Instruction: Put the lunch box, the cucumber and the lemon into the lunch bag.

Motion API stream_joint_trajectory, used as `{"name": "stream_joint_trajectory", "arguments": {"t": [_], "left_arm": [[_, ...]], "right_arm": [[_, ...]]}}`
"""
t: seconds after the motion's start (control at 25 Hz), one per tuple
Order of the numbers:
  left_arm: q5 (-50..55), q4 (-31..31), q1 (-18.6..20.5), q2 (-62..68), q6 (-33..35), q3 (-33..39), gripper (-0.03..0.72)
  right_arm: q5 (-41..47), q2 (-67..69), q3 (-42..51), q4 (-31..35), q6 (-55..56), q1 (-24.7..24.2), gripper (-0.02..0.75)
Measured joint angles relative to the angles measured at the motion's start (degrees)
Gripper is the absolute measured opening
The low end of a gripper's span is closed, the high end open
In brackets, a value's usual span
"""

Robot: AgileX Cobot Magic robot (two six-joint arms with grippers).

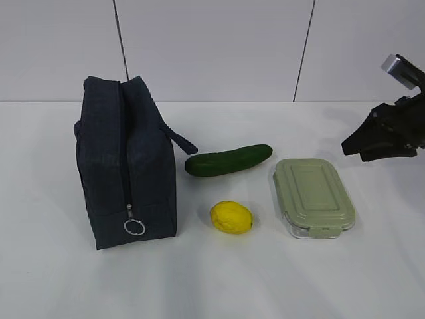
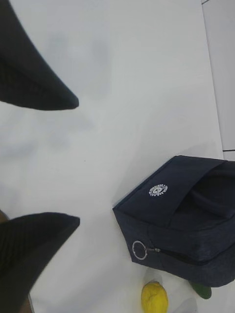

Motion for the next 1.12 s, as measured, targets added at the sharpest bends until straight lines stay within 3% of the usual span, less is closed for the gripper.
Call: {"name": "stream_joint_trajectory", "arguments": {"t": [0.2,0.8,1.12], "left_arm": [[0.0,0.0,0.0,0.0,0.0,0.0,0.465],[0.0,0.0,0.0,0.0,0.0,0.0,0.465],[0.0,0.0,0.0,0.0,0.0,0.0,0.465]], "right_arm": [[-0.75,0.79,2.67,2.8,-2.32,0.0,0.489],[-6.58,0.93,9.25,10.74,-10.29,0.0,0.499],[-6.24,5.55,9.29,13.06,-12.59,-0.25,0.594]]}}
